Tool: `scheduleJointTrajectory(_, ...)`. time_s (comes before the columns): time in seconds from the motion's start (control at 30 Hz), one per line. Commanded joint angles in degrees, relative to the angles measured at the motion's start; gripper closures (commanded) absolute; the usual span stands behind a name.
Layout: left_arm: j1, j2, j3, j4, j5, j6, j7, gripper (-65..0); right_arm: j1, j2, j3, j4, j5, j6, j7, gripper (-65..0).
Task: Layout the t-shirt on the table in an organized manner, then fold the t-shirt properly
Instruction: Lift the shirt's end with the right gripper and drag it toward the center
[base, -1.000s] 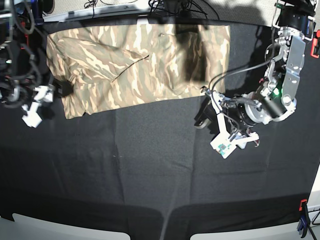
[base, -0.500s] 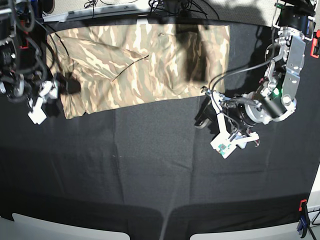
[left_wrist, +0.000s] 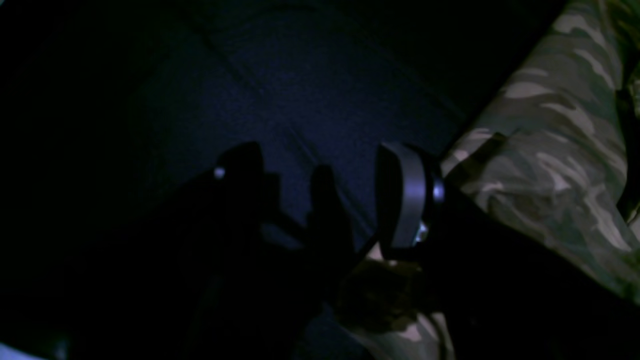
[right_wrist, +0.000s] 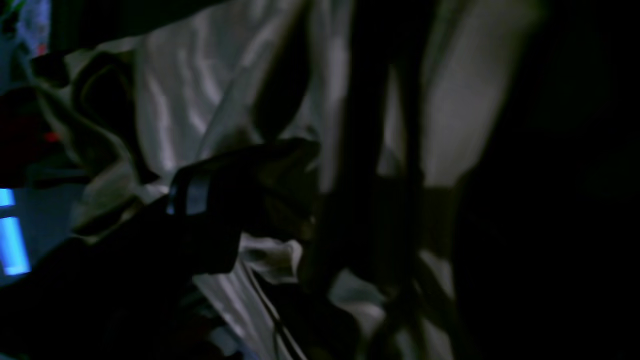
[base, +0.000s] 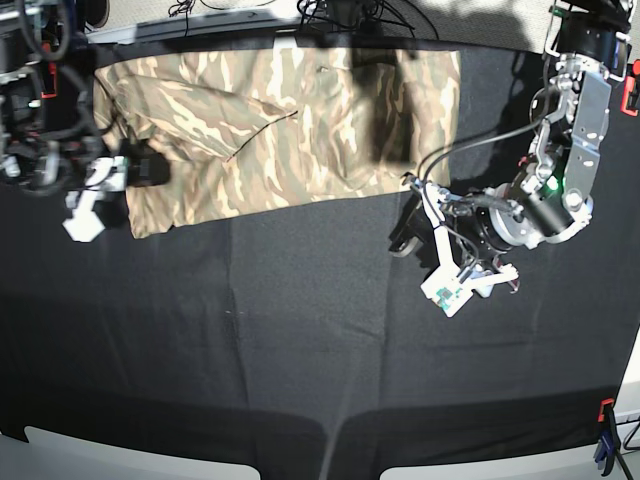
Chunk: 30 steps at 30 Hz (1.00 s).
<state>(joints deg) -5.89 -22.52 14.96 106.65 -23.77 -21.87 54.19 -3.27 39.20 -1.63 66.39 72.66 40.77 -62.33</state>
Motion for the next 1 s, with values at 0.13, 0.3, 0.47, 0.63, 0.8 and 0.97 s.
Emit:
scheduleJointTrajectory(0.13,-0.92,-0.17,-0.35,1.07,-0.33,0.04,-1.14,-33.3,-0.55,0.81,-0.33,-0.15,1.11,-0.77,-3.06,-47.5)
scheduleJointTrajectory(0.3,-0.92,-0.17,-0.35,1.07,-0.35,0.04,-1.16,-33.3,-0.39,0.24,-0.33,-0.15,4.48,-0.77,-3.06,-47.5)
scheduleJointTrajectory(0.47,-0.76,-0.2,-0.33,1.07,-0.35,0.04,-1.14,-33.3,-0.26,-0.85,-0.33,-0.13,4.22,-0.77,-3.06,-44.2)
scheduleJointTrajectory(0.63,-0.76,-0.17,-0.33,1.07,-0.35,0.07,-1.11,-33.3,-0.04,-1.46,-0.31,-0.13,2.69,-0.77,-3.06,-6.9)
scheduleJointTrajectory(0.8,-0.76,-0.17,-0.33,1.07,-0.33,0.04,-1.09,-33.3,3.34,-1.6,-0.31,-0.13,1.03,-0.77,-3.06,0.0)
scheduleJointTrajectory(0.97,-0.76,-0.17,-0.35,1.07,-0.33,0.04,-1.07,-33.3,11.65,-1.57,-0.2,-0.13,-5.05,-0.77,-3.06,0.0)
